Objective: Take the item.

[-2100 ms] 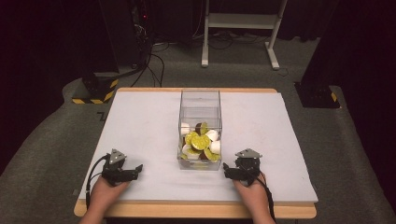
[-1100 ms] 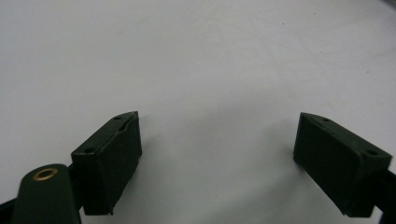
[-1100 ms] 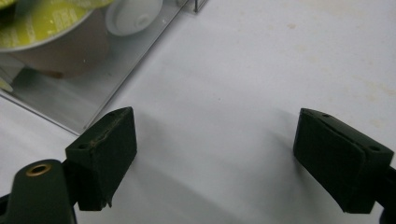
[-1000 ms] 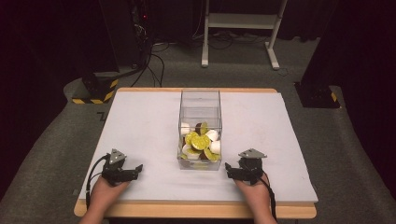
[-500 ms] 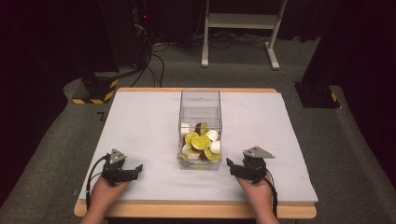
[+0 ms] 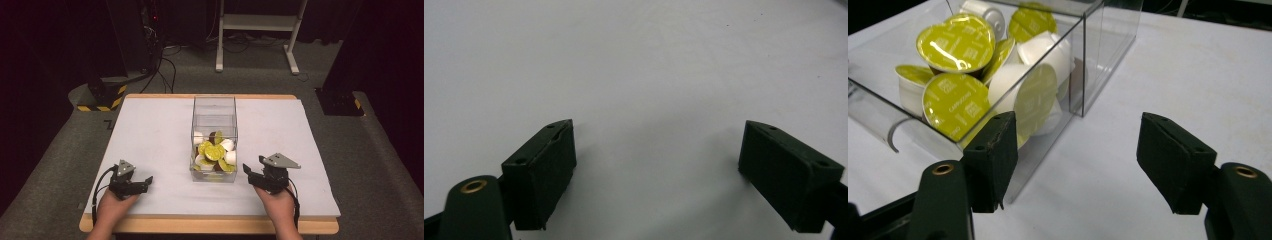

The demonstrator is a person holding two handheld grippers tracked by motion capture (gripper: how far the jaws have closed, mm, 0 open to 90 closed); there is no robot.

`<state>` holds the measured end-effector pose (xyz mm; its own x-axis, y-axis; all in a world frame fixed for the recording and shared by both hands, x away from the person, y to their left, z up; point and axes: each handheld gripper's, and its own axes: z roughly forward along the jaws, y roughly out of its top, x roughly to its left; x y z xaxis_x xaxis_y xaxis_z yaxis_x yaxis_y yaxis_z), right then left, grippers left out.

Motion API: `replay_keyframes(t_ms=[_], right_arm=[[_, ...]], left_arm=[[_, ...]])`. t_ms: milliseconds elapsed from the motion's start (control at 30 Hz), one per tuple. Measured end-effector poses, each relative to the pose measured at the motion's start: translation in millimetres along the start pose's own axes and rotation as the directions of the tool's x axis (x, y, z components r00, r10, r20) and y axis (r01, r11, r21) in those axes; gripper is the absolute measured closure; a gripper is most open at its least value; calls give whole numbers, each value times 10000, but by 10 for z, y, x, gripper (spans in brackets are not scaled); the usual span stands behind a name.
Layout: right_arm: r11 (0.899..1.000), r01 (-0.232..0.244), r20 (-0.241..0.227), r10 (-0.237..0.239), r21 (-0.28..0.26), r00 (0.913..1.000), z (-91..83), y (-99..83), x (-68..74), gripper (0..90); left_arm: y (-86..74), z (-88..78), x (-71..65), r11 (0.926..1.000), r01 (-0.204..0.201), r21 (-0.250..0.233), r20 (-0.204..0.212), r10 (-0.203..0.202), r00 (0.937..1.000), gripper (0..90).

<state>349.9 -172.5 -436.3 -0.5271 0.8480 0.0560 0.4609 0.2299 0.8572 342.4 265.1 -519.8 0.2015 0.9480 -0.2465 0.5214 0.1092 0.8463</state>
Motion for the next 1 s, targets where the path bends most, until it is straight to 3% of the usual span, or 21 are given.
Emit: replay_keyframes(t_ms=[267,400,733,867,1000], right_arm=[[9991,-47,-291,34,-425,9996,-51,155,35,339],[9978,-76,-705,29,-664,9975,-35,248,64,360],[9969,20,-1417,-132,-787,9898,99,383,188,380],[9974,392,-1532,-480,-600,9870,188,441,281,386],[9981,443,-1746,-511,-424,9833,279,482,340,385]], left_arm=[[1,1,0,10000,19,10,3,-19,10000,154],[5,2,6,10000,59,11,39,-59,10000,153],[4,1,8,10000,19,15,35,-19,10000,153],[4,-1,9,10000,-19,19,23,19,10000,154],[3,0,6,10000,18,7,21,-19,10000,154]])
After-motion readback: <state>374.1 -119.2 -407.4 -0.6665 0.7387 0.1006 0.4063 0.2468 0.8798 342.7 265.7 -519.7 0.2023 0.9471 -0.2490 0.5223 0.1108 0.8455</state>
